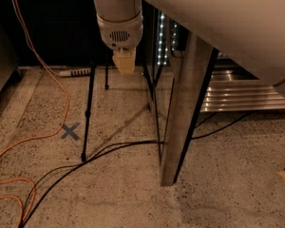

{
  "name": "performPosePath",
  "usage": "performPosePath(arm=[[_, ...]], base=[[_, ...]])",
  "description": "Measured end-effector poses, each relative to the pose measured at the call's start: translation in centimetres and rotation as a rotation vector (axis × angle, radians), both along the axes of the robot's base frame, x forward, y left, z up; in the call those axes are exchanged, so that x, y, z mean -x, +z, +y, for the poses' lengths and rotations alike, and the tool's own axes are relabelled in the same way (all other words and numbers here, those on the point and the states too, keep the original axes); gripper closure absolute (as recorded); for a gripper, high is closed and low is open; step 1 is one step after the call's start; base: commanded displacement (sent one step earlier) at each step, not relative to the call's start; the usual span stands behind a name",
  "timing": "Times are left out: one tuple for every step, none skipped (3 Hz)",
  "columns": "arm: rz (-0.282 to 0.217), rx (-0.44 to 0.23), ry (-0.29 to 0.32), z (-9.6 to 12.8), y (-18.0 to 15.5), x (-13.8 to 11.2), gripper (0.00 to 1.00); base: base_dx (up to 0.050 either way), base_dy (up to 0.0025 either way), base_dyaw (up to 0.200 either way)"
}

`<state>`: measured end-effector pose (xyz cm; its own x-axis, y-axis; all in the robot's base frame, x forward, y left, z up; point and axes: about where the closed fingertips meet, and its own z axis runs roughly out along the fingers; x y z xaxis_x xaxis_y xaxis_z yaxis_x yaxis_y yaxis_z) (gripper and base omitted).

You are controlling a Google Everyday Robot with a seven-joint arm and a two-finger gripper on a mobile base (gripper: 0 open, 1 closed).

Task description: Close left fridge door

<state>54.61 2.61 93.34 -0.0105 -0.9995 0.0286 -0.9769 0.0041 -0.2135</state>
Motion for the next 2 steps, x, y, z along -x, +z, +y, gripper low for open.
performPosePath(arm=[[-0.027, -0.050, -0.020, -0.30, -0.29, -0.93, 1.00], [-0.027, -0.050, -0.020, -0.30, -0.29, -0.93, 1.00]], base=[[0.000, 0.00000, 0.000], [0.000, 0.00003, -0.198]])
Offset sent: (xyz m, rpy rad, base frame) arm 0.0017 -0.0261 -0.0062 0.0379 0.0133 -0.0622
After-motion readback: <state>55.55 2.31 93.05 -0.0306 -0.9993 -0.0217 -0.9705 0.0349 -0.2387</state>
